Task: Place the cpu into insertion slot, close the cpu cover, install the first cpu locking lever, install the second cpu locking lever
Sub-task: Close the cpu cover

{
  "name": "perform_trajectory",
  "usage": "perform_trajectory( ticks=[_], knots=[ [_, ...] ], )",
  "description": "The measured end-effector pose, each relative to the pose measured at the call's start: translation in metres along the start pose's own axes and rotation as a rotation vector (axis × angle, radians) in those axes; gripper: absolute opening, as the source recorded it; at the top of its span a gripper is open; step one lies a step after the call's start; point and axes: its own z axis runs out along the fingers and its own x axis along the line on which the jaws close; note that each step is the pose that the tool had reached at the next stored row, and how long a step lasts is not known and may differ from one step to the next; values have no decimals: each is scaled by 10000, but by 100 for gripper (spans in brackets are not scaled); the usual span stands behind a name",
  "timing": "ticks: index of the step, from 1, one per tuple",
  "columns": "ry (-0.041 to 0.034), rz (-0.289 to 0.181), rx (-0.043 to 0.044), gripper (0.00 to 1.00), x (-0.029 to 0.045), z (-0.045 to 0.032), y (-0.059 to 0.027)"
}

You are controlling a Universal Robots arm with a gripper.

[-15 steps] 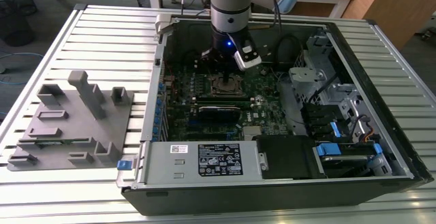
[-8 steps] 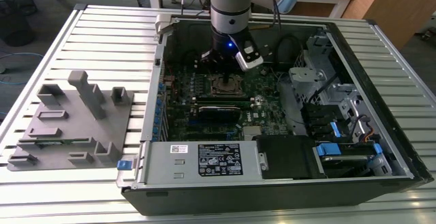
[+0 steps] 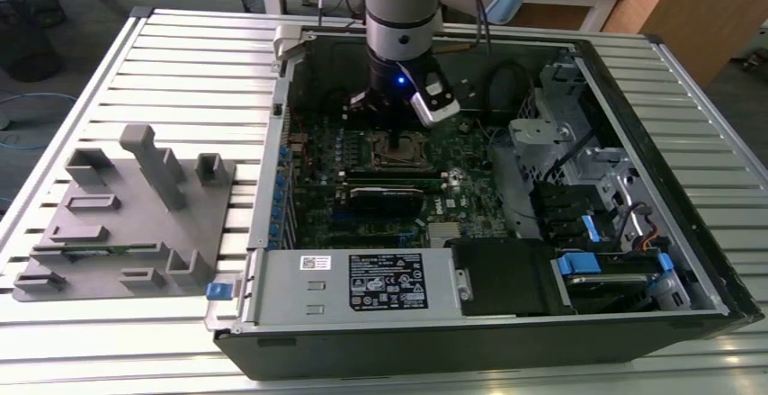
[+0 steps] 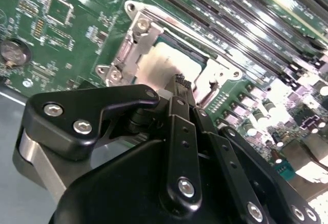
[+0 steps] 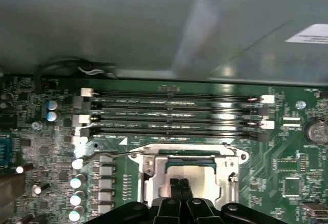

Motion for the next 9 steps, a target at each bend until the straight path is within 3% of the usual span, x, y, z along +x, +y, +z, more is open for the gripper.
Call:
perform_trajectory(
  ticks=[9],
  knots=[
    [0,-1,27,11,99,0,1]
  ],
)
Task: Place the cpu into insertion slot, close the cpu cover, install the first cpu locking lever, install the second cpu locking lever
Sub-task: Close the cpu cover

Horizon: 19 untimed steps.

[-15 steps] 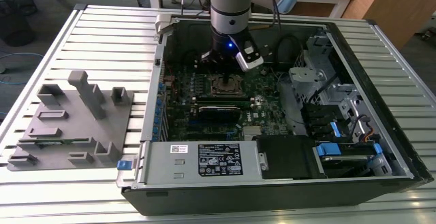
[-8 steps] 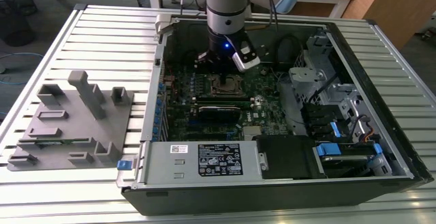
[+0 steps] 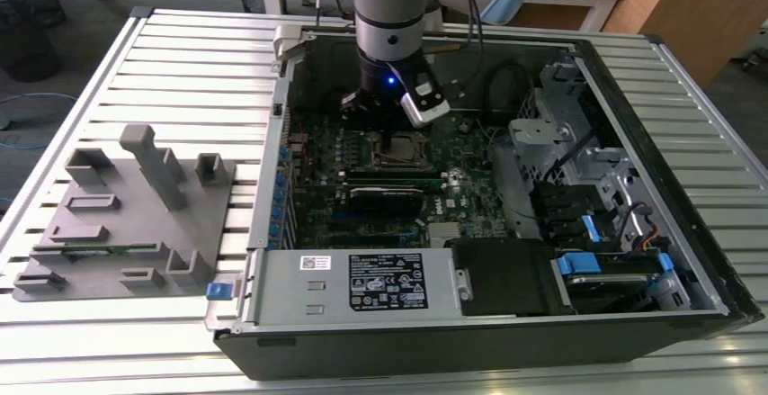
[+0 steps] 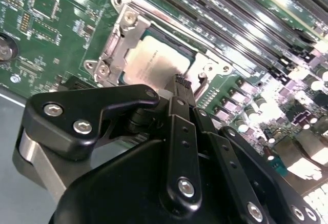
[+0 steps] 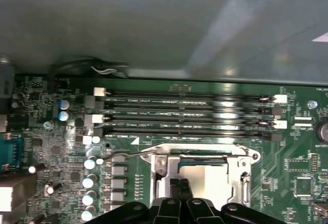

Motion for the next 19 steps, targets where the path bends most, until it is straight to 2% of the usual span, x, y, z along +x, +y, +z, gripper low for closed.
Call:
perform_trajectory(
  ticks=[3,15,19],
  knots=[
    [-1,0,-1,11,32,0,1],
    [0,-1,2,11,33,0,1],
    [-7,-1,3,11,64,-2,1]
  ],
)
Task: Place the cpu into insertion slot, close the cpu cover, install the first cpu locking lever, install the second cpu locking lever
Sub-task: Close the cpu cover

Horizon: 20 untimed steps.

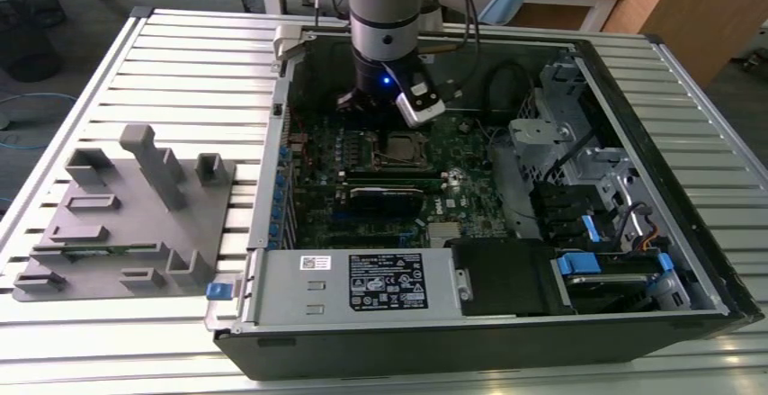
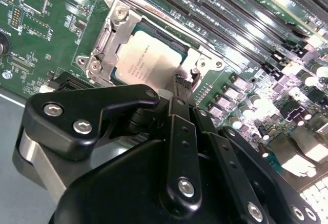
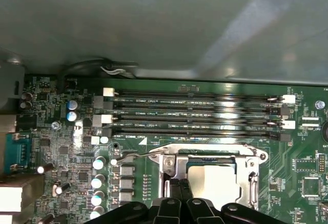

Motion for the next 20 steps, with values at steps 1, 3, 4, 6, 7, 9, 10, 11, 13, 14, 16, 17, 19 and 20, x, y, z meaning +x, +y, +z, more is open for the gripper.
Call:
perform_trajectory(
  ticks=[1,3,4,6,7,9,10,11,13,14,16,17,19,20],
  knots=[
    [-3,0,-1,11,11,0,1],
    [-6,0,-1,11,27,-1,1],
    [-5,0,0,11,34,-2,0],
    [-6,-2,0,11,47,-3,-12],
    [-6,-1,-1,11,54,-3,-22],
    [-7,0,-1,11,66,-5,-42],
    [-7,0,-1,11,72,-6,-51],
    [-6,0,0,11,75,-6,-57],
    [-8,-1,-2,11,75,-3,-62],
    [-8,0,-2,11,75,-1,-63],
    [-5,-2,0,11,73,3,-64],
    [-5,-3,0,11,70,5,-64],
    [-6,-1,-1,11,55,12,-65],
    [-7,-1,-1,11,47,14,-65]
  ],
)
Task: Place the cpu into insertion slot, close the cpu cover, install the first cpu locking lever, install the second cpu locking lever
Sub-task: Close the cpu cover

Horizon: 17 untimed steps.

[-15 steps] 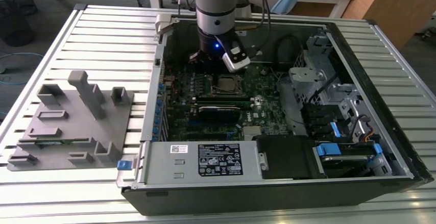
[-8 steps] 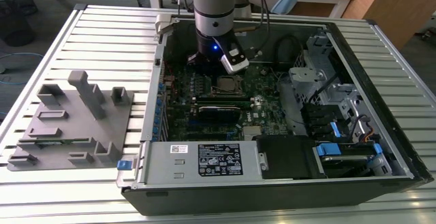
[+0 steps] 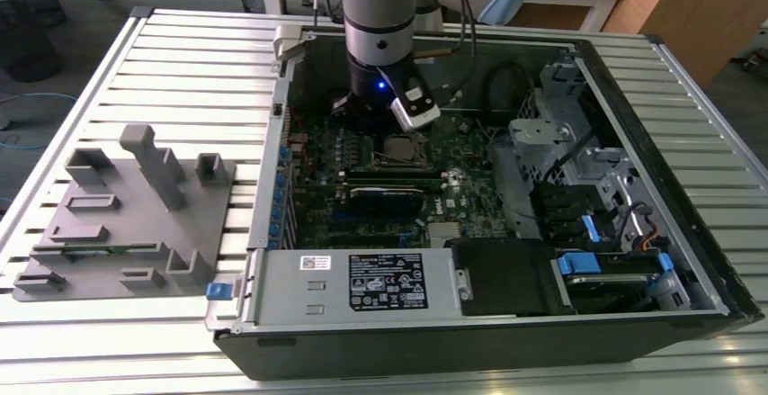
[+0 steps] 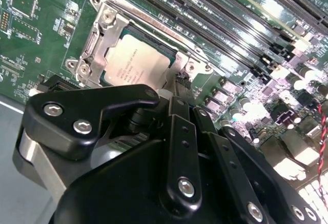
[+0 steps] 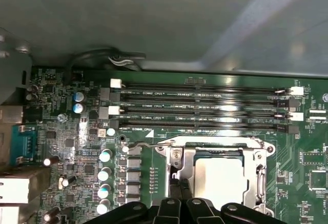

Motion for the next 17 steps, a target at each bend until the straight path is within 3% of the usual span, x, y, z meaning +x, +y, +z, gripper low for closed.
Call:
perform_trajectory(
  ticks=[17],
  knots=[
    [3,-25,2,11,1,51,-2]
  ],
)
